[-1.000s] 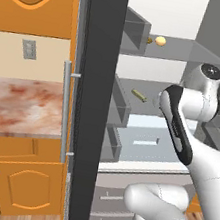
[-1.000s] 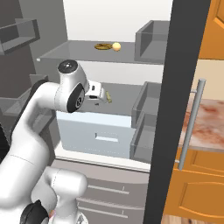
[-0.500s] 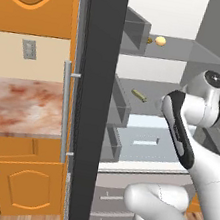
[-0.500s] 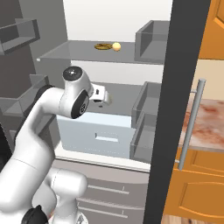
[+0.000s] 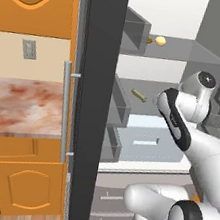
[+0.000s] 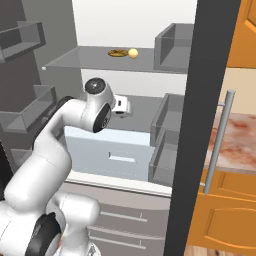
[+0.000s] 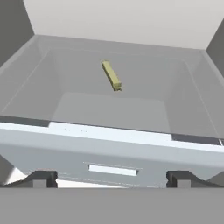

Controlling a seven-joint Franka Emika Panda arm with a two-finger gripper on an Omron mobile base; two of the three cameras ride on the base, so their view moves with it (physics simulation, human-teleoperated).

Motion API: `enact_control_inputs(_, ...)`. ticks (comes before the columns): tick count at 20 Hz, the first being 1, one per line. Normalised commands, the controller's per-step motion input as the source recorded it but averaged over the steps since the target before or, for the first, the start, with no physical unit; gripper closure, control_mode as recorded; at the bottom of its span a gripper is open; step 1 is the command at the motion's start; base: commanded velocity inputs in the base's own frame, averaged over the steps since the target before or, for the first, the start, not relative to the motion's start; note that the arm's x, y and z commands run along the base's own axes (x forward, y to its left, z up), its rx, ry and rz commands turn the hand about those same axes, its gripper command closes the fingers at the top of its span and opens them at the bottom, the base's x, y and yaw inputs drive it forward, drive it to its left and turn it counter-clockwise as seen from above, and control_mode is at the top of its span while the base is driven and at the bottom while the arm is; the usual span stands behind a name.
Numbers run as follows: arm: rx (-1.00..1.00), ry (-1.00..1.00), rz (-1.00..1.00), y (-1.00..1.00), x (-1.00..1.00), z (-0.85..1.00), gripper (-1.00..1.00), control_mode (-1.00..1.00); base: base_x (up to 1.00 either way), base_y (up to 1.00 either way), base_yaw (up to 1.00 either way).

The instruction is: Pick the egg and butter from the fridge and place them by the bowl for mixing.

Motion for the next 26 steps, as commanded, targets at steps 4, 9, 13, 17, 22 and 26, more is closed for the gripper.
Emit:
enact_control_inputs(4, 0.07, -0.05, 0.07, 0.0, 0.82, -0.24, -1.0, -1.0, 0.0, 0.0, 0.0)
enact_control_inputs(9, 0.1, -0.01, 0.08, 0.0, 0.78, -0.19, -1.0, -1.0, 0.0, 0.0, 0.0)
enact_control_inputs(13, 0.07, 0.0, 0.04, 0.0, 0.75, -0.11, -1.0, -1.0, 0.0, 0.0, 0.0)
enact_control_inputs(17, -0.03, 0.12, 0.0, 0.03, 0.67, -0.16, -1.0, -1.0, 0.0, 0.0, 0.0)
enact_control_inputs(22, -0.09, 0.1, 0.0, 0.04, 0.15, -0.11, -1.0, -1.0, 0.0, 0.0, 0.0)
enact_control_inputs(26, -0.02, 0.02, 0.01, 0.06, 0.03, -0.23, -1.0, -1.0, 0.0, 0.0, 0.0)
